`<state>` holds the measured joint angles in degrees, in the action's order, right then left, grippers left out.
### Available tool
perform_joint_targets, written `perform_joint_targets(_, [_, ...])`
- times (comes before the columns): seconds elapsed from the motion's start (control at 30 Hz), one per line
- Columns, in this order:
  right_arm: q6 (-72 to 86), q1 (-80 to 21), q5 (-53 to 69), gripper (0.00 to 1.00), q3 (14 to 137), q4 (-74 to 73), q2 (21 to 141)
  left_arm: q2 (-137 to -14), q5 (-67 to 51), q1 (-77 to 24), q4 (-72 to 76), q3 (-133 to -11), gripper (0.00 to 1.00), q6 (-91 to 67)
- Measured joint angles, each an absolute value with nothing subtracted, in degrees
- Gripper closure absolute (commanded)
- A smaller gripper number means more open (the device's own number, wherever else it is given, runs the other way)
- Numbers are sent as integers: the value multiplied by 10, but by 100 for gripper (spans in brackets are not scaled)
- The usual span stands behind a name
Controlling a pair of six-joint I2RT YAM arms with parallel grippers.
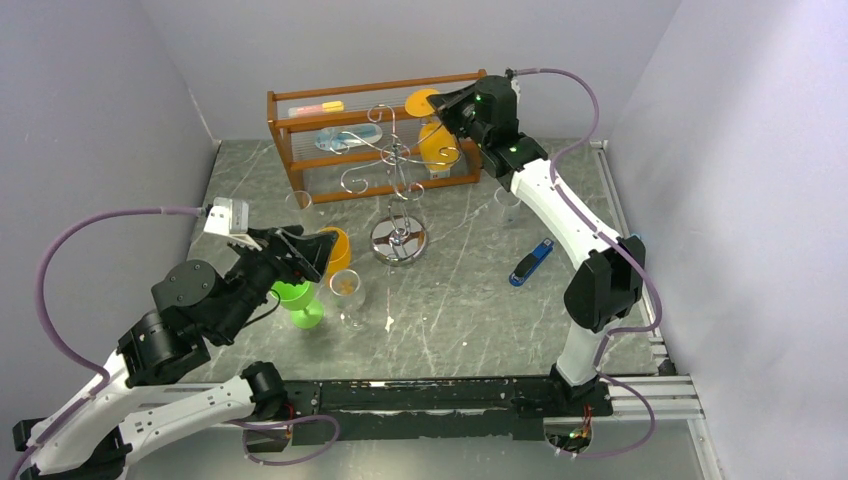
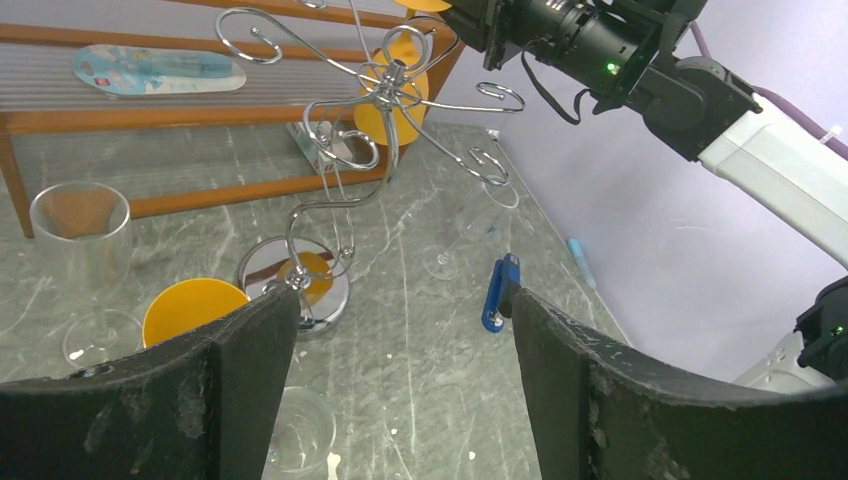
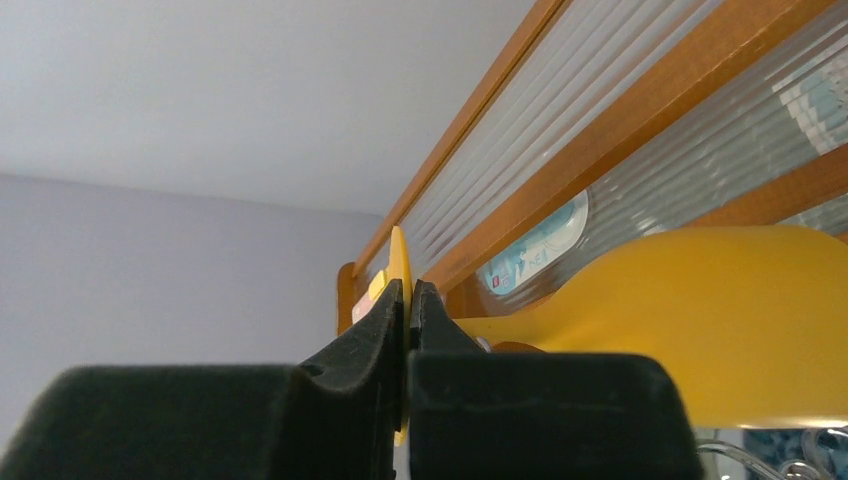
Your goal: Place the wine glass upside down on the wine glass rack
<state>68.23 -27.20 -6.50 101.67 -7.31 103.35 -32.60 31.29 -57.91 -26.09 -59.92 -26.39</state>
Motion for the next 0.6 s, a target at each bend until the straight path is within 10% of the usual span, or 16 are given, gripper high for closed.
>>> perform_joint_targets(0.6, [644,-275,34,100,1025,-83,1034,-323,356,-579,-288,-599,17,-294])
